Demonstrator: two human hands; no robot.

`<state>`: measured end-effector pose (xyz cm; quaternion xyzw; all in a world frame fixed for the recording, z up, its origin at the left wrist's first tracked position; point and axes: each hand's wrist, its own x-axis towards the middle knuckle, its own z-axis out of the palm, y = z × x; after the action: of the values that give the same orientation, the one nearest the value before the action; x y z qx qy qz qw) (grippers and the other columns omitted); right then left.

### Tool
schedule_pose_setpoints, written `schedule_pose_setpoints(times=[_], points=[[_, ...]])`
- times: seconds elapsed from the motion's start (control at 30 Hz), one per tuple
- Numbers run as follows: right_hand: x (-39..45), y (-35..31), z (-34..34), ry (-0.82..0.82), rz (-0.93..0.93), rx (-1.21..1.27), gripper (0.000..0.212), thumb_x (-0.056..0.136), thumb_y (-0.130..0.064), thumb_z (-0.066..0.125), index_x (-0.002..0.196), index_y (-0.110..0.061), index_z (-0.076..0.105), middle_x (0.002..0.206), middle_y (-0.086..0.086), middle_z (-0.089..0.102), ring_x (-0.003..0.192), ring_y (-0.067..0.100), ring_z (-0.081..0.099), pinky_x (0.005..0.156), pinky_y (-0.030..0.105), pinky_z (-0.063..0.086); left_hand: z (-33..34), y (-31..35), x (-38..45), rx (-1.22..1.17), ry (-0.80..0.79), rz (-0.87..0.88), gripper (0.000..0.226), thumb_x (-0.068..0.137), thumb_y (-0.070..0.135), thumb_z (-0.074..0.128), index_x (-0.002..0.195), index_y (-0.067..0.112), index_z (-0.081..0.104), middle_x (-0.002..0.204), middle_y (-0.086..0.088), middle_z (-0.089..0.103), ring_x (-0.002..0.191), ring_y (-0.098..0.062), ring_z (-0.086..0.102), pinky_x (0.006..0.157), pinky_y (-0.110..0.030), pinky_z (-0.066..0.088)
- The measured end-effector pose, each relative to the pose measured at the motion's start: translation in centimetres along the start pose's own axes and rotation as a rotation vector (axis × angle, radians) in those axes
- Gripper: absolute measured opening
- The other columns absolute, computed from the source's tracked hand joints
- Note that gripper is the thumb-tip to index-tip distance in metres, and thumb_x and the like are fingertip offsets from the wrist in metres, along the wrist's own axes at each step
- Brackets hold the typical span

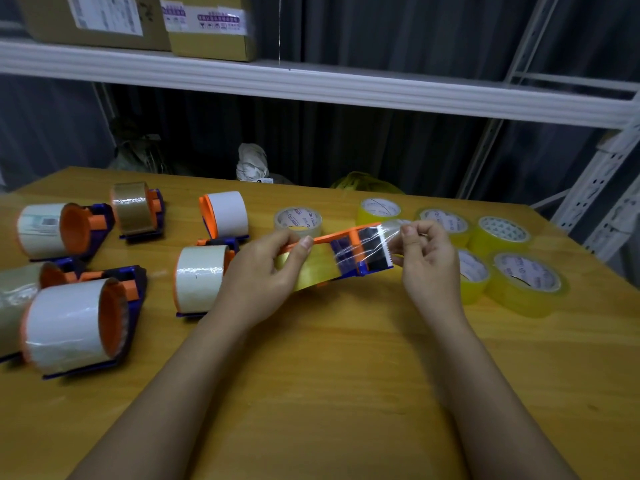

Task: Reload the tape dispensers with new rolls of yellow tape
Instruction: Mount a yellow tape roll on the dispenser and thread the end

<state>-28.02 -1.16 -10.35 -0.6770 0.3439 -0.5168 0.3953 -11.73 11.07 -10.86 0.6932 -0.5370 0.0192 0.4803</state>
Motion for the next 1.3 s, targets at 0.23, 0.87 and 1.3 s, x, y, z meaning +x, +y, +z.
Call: schedule_pose_setpoints(times=[0.23,0.87,1.3], points=[[-0.4,-0.4,0.2,0.006,-0.022,-0.010,0.019,0.101,-0.019,0.046,0.084,-0.027,0.052,0.078,-0.005,0.067,0.078,0.013,0.067,0.075,0.049,0.057,0.7,2.7,0.9,0.451,-0.033,0.131,0.045,0.095,0.024,0.033,0.140,0.022,0.039,0.131,-0.003,0.053,0.100,-0.021,0.056,0.077,-0.034,0.043],[-0.2,-0.3,0.2,-0.010,-0.009,0.017,0.018,0.100,-0.018,0.049,0.084,-0.025,0.054,0.078,-0.007,0.068,0.074,0.004,0.067,0.067,0.032,0.058,0.4,2.5,2.2,0.426,-0.291,0.072,0.064,0.084,0.062,0.049,0.140,0.032,0.037,0.127,0.004,0.037,0.106,-0.015,0.050,0.077,-0.028,0.042],[-0.5,-0.5,0.4,0.008,-0.057,-0.009,0.017,0.100,-0.019,0.048,0.085,-0.026,0.052,0.077,-0.008,0.065,0.072,0.002,0.065,0.067,0.034,0.059,0.4,2.6,1.9,0.433,-0.267,0.055,0.062,0.085,0.062,0.047,0.138,0.032,0.040,0.124,0.005,0.038,0.103,-0.014,0.050,0.074,-0.027,0.042]])
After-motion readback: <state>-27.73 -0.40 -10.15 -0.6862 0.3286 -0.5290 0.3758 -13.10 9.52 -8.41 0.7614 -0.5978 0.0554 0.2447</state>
